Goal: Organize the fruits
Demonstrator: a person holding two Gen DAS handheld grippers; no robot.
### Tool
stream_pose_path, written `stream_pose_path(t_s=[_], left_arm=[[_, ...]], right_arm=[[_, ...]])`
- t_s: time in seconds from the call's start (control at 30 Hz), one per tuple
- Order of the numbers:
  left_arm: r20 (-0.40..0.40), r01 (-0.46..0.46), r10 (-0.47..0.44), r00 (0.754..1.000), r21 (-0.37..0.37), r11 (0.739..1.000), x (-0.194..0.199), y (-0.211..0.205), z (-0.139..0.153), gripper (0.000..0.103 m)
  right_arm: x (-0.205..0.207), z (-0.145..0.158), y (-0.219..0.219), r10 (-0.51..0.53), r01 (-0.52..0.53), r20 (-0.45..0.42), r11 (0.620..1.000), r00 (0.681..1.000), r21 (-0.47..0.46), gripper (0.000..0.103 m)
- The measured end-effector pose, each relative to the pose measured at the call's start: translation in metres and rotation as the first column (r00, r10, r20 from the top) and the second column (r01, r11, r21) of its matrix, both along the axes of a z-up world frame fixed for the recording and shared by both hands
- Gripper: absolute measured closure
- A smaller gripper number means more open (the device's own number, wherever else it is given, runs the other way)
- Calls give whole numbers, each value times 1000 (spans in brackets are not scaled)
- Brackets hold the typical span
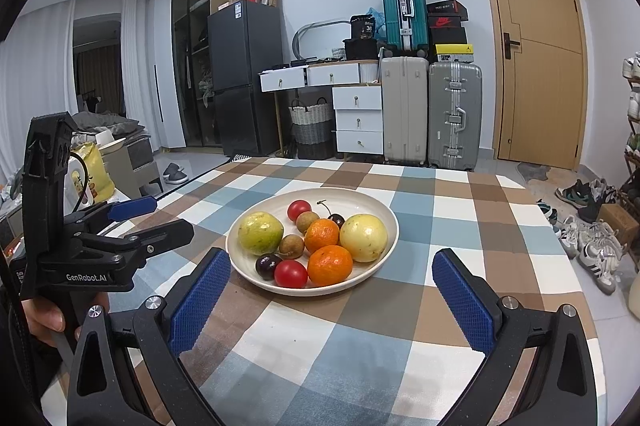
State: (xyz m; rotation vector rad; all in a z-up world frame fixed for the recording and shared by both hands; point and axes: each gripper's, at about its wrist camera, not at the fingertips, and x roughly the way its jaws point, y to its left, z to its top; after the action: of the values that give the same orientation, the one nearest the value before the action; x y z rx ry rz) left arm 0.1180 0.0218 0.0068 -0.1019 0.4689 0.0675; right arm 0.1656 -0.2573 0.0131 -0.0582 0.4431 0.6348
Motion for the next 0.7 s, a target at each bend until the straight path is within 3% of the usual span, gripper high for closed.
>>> stream_pose_path(t_s=[0.7], left_arm=[[0,1,-1,1000,-6,1000,1,-2,1,1]], right_arm=[[-1,-1,3,6,-6,3,1000,1000,-3,0]])
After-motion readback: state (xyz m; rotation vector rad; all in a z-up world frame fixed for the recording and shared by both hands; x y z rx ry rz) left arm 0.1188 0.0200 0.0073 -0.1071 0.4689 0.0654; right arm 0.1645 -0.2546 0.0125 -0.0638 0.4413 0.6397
